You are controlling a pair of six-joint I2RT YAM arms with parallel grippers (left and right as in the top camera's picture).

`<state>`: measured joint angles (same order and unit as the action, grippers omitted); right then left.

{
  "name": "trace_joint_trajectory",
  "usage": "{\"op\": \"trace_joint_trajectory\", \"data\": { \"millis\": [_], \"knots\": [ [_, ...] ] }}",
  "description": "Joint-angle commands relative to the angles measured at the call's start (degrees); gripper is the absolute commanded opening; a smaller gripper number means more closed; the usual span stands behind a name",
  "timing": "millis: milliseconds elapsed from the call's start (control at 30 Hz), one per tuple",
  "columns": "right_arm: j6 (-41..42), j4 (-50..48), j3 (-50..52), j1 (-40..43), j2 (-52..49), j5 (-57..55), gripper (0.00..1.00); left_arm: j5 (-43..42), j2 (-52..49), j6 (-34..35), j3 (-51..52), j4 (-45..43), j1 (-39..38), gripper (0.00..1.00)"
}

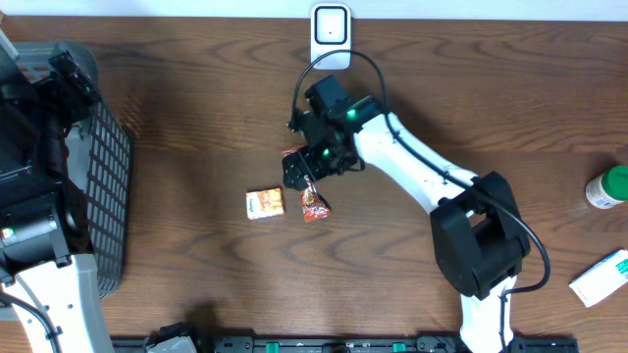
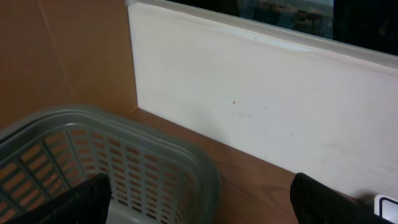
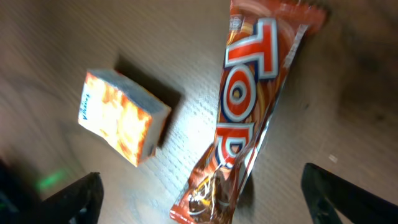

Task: Scan the item barcode
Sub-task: 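Move the right gripper down onto the orange TOP bar, then grasp the TOP bar and lift it with the right gripper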

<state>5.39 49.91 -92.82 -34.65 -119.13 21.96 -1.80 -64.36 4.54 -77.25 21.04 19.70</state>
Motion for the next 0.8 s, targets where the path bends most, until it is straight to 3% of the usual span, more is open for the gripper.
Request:
{"op": "trace_joint_trajectory", "data": {
  "millis": [0, 133, 267, 567, 667, 767],
  "knots": [
    [0.83, 1.81, -0.02, -0.85, -1.73, -8.79, 0.93, -0.55, 0.0, 0.48, -0.22, -0.09, -0.17, 0.91],
    [3.67, 3.23, 0.04, -1.07, -2.62, -16.48, 0.93, -0.55, 0.0, 0.48, -0.22, -0.09, -0.17, 0.91],
    [3.32, 0.59, 0.04, -1.14, -3.63, -15.89, 0.99, -0.55, 0.0, 0.48, -0.22, -0.09, -0.17, 0.91],
    [3.34, -3.63, 0.04, -2.78, -6.16, -13.51, 0.98, -0.55, 0.0, 0.48, -0.22, -0.07, -0.17, 0.91],
    [3.34, -5.31, 0.04, -3.52, -7.43, -13.51, 0.96, -0.55, 0.0, 0.48, -0.22, -0.07, -0.17, 0.91],
    [3.37, -5.99, 0.04, -4.42, -8.5, -13.55, 0.86, -0.55, 0.0, 0.48, -0.22, -0.09, -0.17, 0.91]
  ]
}}
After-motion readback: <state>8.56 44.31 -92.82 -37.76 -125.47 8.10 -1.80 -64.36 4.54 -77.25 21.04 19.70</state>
